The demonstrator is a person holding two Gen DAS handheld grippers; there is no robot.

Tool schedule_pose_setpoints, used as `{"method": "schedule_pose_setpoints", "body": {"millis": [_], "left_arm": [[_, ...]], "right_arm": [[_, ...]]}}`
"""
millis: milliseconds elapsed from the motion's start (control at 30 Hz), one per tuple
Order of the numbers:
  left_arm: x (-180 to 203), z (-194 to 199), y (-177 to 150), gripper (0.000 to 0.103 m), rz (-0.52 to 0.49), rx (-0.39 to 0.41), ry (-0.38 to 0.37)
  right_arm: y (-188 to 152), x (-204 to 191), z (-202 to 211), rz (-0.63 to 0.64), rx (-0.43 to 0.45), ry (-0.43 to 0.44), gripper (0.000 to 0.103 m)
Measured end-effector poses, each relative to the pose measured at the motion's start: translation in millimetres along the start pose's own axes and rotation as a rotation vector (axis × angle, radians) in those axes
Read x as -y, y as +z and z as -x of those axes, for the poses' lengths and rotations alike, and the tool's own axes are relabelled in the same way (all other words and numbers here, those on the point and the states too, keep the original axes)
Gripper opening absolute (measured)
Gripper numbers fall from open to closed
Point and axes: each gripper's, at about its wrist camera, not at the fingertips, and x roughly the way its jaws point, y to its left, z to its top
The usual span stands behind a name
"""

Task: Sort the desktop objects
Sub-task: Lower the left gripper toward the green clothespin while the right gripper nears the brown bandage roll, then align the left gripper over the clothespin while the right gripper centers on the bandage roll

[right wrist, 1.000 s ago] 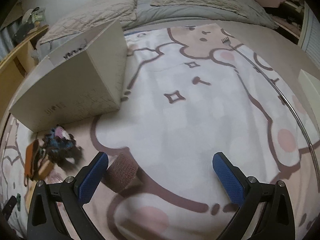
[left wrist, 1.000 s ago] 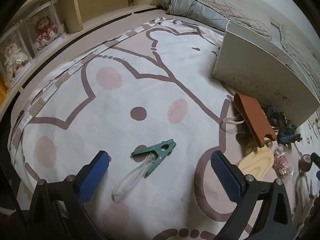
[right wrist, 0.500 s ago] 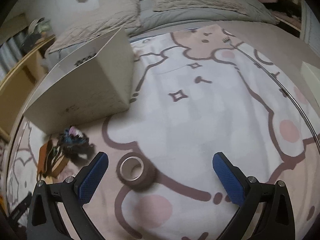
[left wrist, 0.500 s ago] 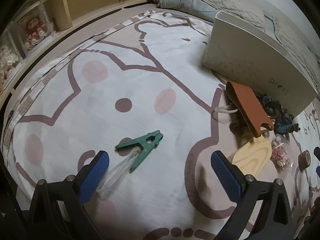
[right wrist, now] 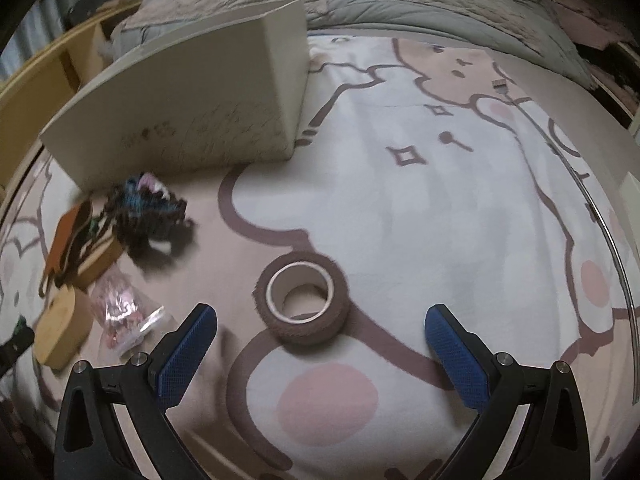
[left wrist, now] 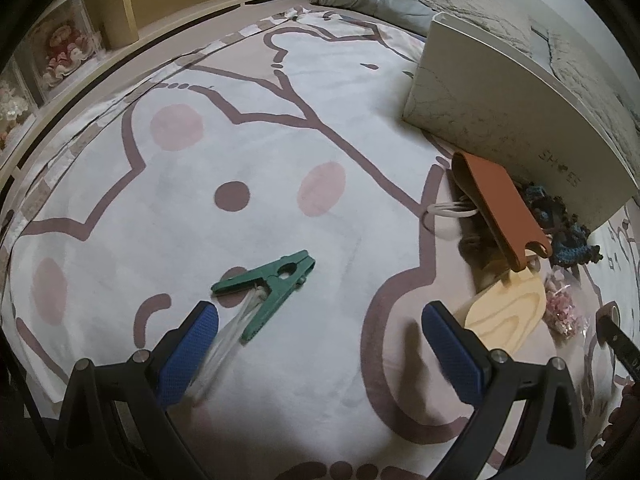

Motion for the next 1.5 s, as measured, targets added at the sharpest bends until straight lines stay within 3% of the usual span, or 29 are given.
{"method": "schedule_pose_setpoints", "body": {"millis": [200,867,1500], "left_arm": [[11,-3,1,0.102,-0.004,0.014,-0.025],[21,-10,21,0.102,0.084,0.044,-0.145],[25,-8,17,0.102,-0.046,0.044,-0.043]], "right_arm": [[-4,-11,-14,0.042,-0.025,-0.051,0.103],[-19,-18,-29,0.002,-0.005,-0.062,0.103],[-21,-15,-31,0.01,0.014,-0.045,0.103]]}}
